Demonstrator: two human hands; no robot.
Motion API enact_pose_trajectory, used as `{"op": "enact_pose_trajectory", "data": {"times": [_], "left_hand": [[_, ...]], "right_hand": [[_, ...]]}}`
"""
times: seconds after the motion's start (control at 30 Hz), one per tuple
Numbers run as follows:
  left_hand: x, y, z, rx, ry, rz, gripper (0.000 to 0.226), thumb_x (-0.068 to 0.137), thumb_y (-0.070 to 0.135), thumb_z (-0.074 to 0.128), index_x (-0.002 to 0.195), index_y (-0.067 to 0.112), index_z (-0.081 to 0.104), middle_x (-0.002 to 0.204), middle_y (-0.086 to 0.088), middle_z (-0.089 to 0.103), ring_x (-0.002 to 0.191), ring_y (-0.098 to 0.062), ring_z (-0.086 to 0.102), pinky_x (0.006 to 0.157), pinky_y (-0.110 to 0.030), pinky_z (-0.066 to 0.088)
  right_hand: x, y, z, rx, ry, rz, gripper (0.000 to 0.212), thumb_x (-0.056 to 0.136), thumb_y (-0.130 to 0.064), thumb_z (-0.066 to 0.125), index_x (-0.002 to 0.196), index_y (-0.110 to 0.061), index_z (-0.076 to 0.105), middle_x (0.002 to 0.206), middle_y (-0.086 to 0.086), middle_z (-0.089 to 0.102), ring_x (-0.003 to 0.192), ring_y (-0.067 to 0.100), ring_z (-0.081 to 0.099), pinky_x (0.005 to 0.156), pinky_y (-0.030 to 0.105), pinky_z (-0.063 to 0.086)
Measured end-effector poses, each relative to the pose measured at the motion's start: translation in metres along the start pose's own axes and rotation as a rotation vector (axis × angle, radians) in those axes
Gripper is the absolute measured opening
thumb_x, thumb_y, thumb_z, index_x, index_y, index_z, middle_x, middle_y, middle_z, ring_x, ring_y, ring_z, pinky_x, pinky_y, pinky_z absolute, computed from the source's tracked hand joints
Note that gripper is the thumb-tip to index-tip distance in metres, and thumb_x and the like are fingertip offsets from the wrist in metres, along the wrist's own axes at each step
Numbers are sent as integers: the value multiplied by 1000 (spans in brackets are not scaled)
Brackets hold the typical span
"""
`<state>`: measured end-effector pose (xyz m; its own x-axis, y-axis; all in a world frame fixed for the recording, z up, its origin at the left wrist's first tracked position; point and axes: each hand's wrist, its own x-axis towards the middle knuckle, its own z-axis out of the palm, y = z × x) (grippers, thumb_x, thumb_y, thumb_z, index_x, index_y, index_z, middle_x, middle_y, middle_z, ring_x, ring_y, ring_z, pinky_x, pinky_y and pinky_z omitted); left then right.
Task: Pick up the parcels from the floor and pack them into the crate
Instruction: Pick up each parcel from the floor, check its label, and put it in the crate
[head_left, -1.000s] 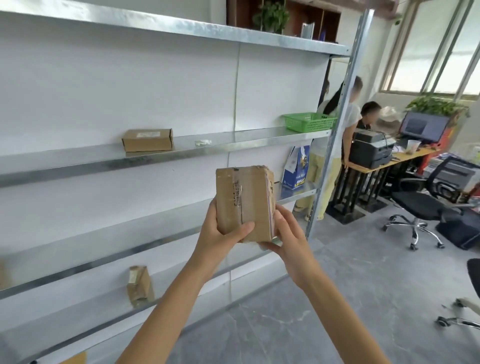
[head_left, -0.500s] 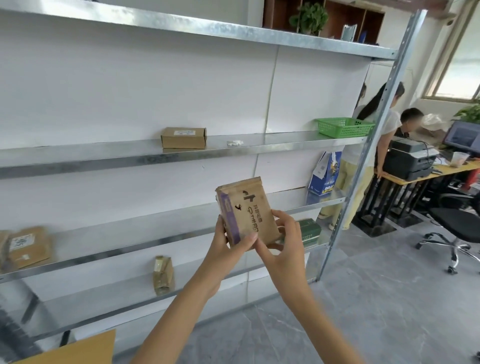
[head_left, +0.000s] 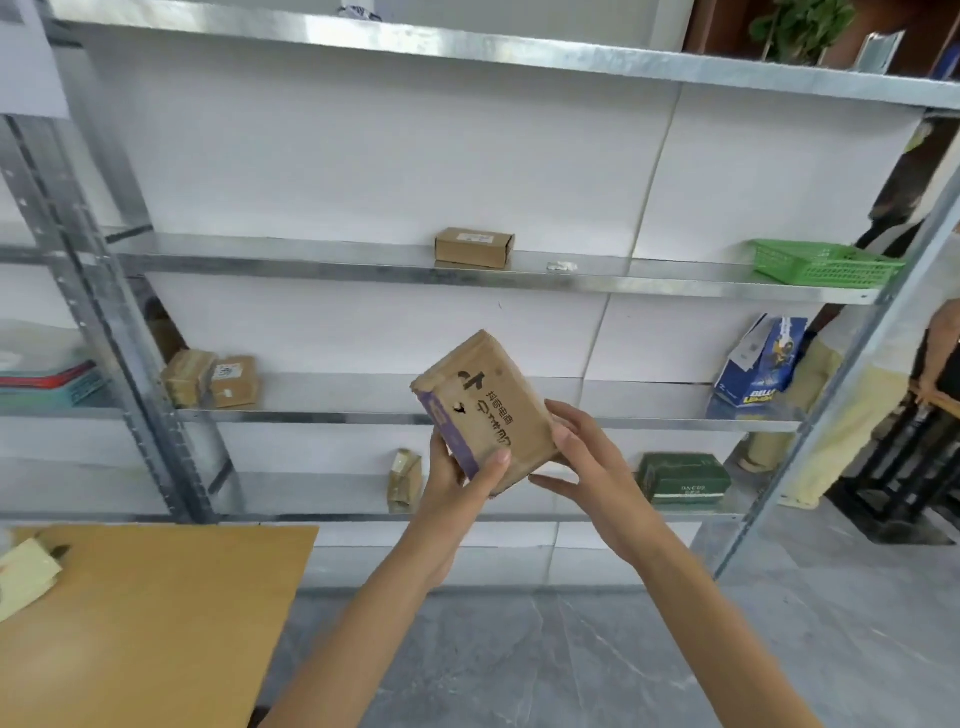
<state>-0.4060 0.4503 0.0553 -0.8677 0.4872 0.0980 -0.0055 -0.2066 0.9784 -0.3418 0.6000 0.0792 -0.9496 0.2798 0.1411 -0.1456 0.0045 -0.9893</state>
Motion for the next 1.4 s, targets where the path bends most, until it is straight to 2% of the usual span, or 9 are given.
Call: {"op": "enact_pose_trajectory", "data": {"times": [0.07, 0.17, 0.27, 0.4, 0.5, 0.77, 1.0, 1.27, 1.4], "left_hand": [[-20, 1, -6, 4, 109, -4, 83, 73, 30, 74, 139, 37, 24, 126, 1, 56, 119, -19, 54, 77, -30, 54], [-50, 12, -26, 1, 246, -37, 95, 77, 42, 73, 147, 41, 9, 140, 7, 39, 129, -14, 44, 102, -40, 42], [-74, 24, -53, 210, 236, -60, 81, 60, 74, 63, 133, 45, 41, 135, 9, 50, 126, -12, 46, 108, -46, 37], [-108, 35, -75, 326, 188, -59, 63, 71, 66, 65, 124, 35, 50, 120, 9, 62, 110, -10, 59, 96, -36, 48], [-132, 45, -89, 351, 289, -29, 46, 81, 49, 61, 120, 29, 52, 116, 9, 61, 99, -4, 60, 82, -25, 49], [-202, 63, -158, 422, 363, 5, 29, 85, 47, 59, 111, 34, 56, 103, 6, 63, 92, -13, 65, 89, -42, 53], [-273, 87, -242, 576, 370, 6, 34, 87, 48, 55, 114, 27, 61, 96, 8, 65, 84, -9, 66, 85, -42, 55], [-352, 97, -294, 608, 387, -16, 18, 95, 38, 49, 105, 29, 61, 93, 11, 64, 92, -16, 65, 92, -43, 51], [-382, 90, -301, 590, 414, -8, 22, 101, 29, 37, 98, 30, 58, 92, 2, 64, 91, -18, 61, 93, -45, 48]], "right_hand": [[-11, 3, -2, -76, 7, -59, 37, 84, -33, 67, 119, -35, 57, 122, -4, 58, 105, 17, 63, 91, 41, 55], [-31, 5, -3, -239, -83, -136, 49, 81, -22, 74, 124, -34, 52, 121, -10, 57, 108, 15, 59, 84, 28, 55], [-43, 4, 3, -315, -211, -138, 65, 77, -20, 78, 131, -36, 45, 127, -13, 51, 116, 9, 53, 88, 30, 55], [-59, -1, 29, -238, -261, -116, 75, 73, -23, 79, 135, -41, 40, 132, -19, 48, 122, 2, 50, 92, 24, 52], [-76, -1, 58, -65, -119, -153, 64, 75, -27, 72, 130, -35, 43, 124, -31, 49, 120, -2, 51, 83, 15, 51], [-124, 9, 165, 1, 100, -242, 52, 76, -58, 56, 103, -14, 54, 98, -12, 62, 85, -1, 58, 75, 25, 45], [-172, 20, 262, 0, 76, -194, 35, 85, -44, 60, 111, -22, 54, 117, 0, 65, 108, 12, 60, 62, 19, 49], [-231, 25, 331, -36, 22, -174, 17, 90, -36, 61, 106, -31, 60, 109, -8, 68, 106, 7, 62, 90, 40, 54], [-253, 29, 351, -49, -18, -172, 24, 91, -28, 61, 114, -34, 58, 119, -6, 64, 113, 5, 59, 91, 28, 53]]}}
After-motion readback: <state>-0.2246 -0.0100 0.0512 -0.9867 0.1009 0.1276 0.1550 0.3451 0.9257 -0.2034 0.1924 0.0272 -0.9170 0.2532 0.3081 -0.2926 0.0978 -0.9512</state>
